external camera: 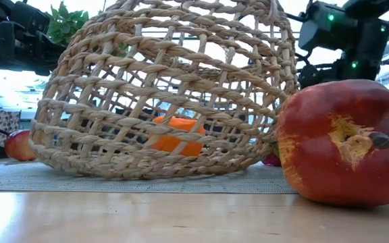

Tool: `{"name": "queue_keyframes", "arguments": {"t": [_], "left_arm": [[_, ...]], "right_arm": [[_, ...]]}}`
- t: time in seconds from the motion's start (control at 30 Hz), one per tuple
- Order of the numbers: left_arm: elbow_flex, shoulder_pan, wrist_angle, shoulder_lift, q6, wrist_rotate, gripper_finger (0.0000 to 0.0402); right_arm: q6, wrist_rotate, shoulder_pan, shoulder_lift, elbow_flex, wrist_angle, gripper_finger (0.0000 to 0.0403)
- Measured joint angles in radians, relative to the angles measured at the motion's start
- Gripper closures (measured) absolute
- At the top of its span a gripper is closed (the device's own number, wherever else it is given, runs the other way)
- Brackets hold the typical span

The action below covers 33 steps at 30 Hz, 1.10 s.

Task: Build produce basket
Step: Put the red apple into the brown basket

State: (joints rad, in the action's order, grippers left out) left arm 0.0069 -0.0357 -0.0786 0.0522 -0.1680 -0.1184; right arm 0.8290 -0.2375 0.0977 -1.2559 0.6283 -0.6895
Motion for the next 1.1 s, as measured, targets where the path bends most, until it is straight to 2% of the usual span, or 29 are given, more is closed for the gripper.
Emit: {"name": "queue_keyframes", "arguments": {"t": [0.4, 0.67, 0.87, 1.1], "left_arm": [[0.0, 0.0, 0.0, 0.0, 0.0, 0.0, 0.0241], [0.0, 0.0, 0.001, 0.0, 0.0, 0.0, 0.0241], [0.0, 0.0, 0.001, 0.0, 0.0, 0.0, 0.0241], [0.0, 0.0, 0.001, 0.0, 0.0, 0.0, 0.0241]], "right_arm": [[-0.103, -0.088, 0.012, 0.206, 0.186, -0.044, 0.0094], [-0.326, -0.11, 0.08, 0.347, 0.221, 0.32, 0.0094], [-0.55, -0.104, 0.136, 0.387, 0.221, 0.557, 0.0093], [-0.922, -0.108, 0.175, 0.342, 0.221, 0.645, 0.0093]]}}
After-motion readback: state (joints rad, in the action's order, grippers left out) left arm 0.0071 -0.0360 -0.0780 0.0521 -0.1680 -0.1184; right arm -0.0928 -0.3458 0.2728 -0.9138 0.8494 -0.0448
